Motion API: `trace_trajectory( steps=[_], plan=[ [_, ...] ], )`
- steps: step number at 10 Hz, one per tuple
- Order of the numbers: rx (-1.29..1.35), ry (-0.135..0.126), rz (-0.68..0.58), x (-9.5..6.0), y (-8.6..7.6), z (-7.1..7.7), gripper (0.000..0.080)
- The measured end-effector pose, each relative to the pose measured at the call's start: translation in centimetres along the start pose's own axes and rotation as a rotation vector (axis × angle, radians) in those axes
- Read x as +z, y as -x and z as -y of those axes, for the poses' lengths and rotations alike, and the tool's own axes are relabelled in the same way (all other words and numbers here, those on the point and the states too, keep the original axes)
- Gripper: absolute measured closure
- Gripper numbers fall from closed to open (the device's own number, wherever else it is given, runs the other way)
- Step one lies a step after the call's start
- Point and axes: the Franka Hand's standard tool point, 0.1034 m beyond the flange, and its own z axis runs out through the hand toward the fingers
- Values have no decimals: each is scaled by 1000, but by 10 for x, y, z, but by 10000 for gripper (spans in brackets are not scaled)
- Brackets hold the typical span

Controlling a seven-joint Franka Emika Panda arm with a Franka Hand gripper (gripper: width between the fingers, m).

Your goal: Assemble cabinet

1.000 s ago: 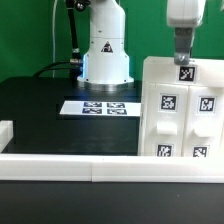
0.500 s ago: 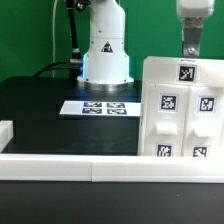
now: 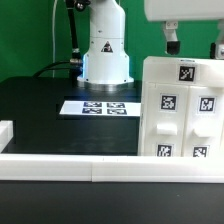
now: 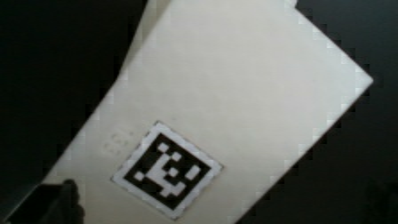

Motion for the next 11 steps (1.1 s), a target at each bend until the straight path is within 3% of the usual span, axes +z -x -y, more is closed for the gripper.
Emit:
trace_trajectory(
  steps=[5,9,11],
  plan=[
    [-441,0,-3,-2,-8,-1,2],
    [-1014,35,-10,-1,-5,-1,2],
    [-1276,70,14,0,1,-2,2]
  ],
)
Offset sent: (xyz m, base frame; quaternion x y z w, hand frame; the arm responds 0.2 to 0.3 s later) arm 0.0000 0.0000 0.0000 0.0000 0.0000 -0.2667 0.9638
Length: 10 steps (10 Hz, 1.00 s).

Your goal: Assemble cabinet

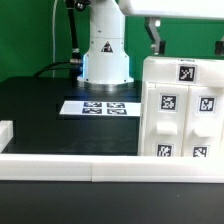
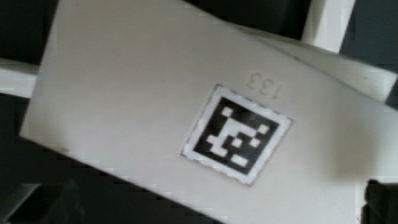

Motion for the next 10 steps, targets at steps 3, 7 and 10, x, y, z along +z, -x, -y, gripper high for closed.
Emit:
trace_trajectory(
  steps=[3,7,10],
  plan=[
    [-255,23,16,0,2,-9,2],
    [-732,60,78,-5,4,-11,2],
    [-1036,37,120,-4,8,-5,2]
  ],
)
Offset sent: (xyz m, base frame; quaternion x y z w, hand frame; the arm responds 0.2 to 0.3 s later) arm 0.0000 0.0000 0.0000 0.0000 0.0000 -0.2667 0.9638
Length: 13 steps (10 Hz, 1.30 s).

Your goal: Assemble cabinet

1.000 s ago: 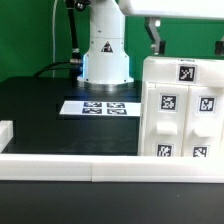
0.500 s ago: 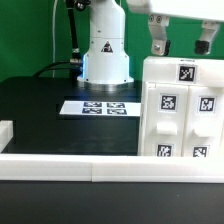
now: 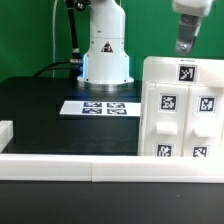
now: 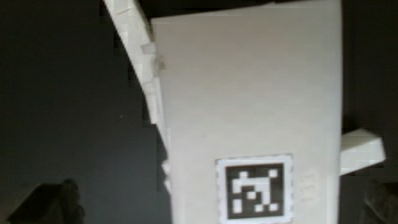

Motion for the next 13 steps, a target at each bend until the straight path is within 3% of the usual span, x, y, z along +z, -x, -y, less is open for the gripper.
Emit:
trace_trajectory(
  steps=[3,9,10,11,12,13],
  plan=[
    [-16,3,-6,6,-9,4,2],
    [42,-6,7,15,-7,8,2],
    [52,-8,9,16,-6,8,134],
    [56,-10,10,18,-4,8,134],
    [59,-10,10,18,-3,8,244],
    [61,-10,10,18,-3,7,242]
  ],
)
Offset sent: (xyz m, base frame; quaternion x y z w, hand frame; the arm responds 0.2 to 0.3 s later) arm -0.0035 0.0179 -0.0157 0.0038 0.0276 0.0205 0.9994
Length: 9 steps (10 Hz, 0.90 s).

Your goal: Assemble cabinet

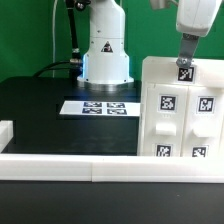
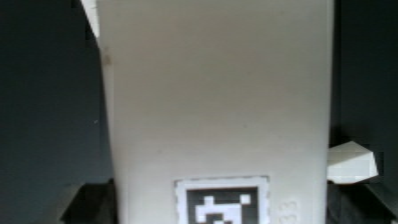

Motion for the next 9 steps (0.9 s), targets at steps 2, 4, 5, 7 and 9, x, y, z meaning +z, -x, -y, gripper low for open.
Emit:
trace_trajectory(
  steps=[2,4,5,7,9],
  plan=[
    [2,-1,0,0,1,0,242],
    [37,-10,6,-1,6,0,242],
    [46,-9,13,-2,12,-2,242],
    [181,-35,29,2,14,4,241],
    [354,-64,47,2,15,12,239]
  ],
)
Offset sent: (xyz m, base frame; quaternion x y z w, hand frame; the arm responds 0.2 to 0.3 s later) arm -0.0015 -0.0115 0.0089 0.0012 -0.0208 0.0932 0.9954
